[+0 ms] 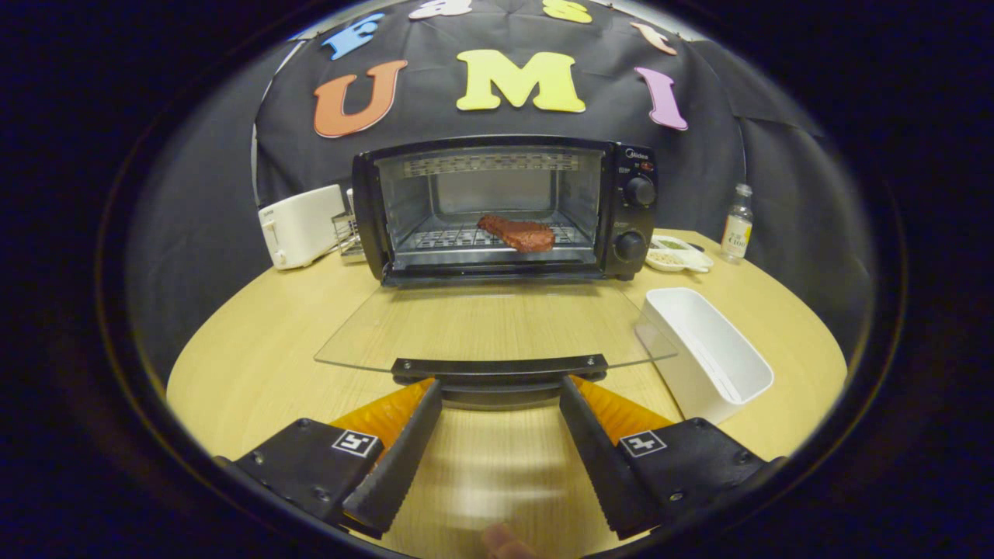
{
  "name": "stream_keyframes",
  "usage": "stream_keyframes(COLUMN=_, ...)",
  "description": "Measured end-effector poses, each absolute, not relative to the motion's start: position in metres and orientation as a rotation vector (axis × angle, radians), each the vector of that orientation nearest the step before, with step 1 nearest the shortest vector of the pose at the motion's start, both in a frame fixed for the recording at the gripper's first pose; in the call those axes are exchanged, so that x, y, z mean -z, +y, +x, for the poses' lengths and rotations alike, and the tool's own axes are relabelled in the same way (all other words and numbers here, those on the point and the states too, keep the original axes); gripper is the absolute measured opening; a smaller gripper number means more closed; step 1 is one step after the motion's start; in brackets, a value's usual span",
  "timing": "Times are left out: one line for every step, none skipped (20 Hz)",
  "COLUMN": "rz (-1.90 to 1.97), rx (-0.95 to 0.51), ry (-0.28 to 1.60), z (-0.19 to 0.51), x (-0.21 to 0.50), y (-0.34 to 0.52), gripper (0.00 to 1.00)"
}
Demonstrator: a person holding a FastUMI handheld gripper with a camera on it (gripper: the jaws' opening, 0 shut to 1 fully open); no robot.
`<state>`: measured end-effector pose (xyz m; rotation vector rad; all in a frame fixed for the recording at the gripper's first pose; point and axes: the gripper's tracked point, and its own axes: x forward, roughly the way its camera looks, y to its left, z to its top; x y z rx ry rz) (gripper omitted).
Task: Open the toaster oven, put the food inside, and close the toaster oven door.
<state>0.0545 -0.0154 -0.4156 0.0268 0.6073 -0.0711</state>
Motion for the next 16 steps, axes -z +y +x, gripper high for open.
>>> stream_keyframes(rz=0.031, rx=0.072, ry=0.598, z=0.054, x=0.414, y=-0.015, gripper=0.98)
stream_keyframes(rz=0.036, rx=0.072, ry=0.585, z=0.055, x=0.412, y=-0.015, gripper=0.98)
stream_keyframes(rz=0.036, rx=0.072, ry=0.567, z=0.057, x=0.408, y=-0.014, gripper=0.98)
stream_keyframes(rz=0.030, rx=0.071, ry=0.544, z=0.057, x=0.405, y=-0.013, gripper=0.98)
stream_keyframes(rz=0.028, rx=0.069, ry=0.515, z=0.057, x=0.401, y=-0.012, gripper=0.98)
stream_keyframes(rz=0.028, rx=0.069, ry=0.486, z=0.059, x=0.396, y=-0.012, gripper=0.98)
stream_keyframes(rz=0.028, rx=0.068, ry=0.457, z=0.060, x=0.392, y=-0.011, gripper=0.98)
stream_keyframes(rz=0.032, rx=0.068, ry=0.438, z=0.062, x=0.389, y=-0.010, gripper=0.98)
stream_keyframes(rz=0.034, rx=0.068, ry=0.425, z=0.063, x=0.388, y=-0.010, gripper=0.98)
stream_keyframes(rz=0.036, rx=0.067, ry=0.411, z=0.063, x=0.386, y=-0.010, gripper=0.98)
stream_keyframes(rz=0.035, rx=0.066, ry=0.393, z=0.065, x=0.384, y=-0.009, gripper=0.98)
stream_keyframes(rz=0.028, rx=0.062, ry=0.374, z=0.065, x=0.380, y=-0.009, gripper=0.98)
stream_keyframes(rz=0.028, rx=0.062, ry=0.357, z=0.067, x=0.375, y=-0.009, gripper=0.98)
stream_keyframes(rz=0.016, rx=0.061, ry=0.344, z=0.068, x=0.372, y=-0.009, gripper=0.98)
stream_keyframes(rz=0.004, rx=0.060, ry=0.331, z=0.070, x=0.366, y=-0.009, gripper=0.98)
stream_keyframes(rz=-0.007, rx=0.060, ry=0.313, z=0.072, x=0.359, y=-0.009, gripper=0.98)
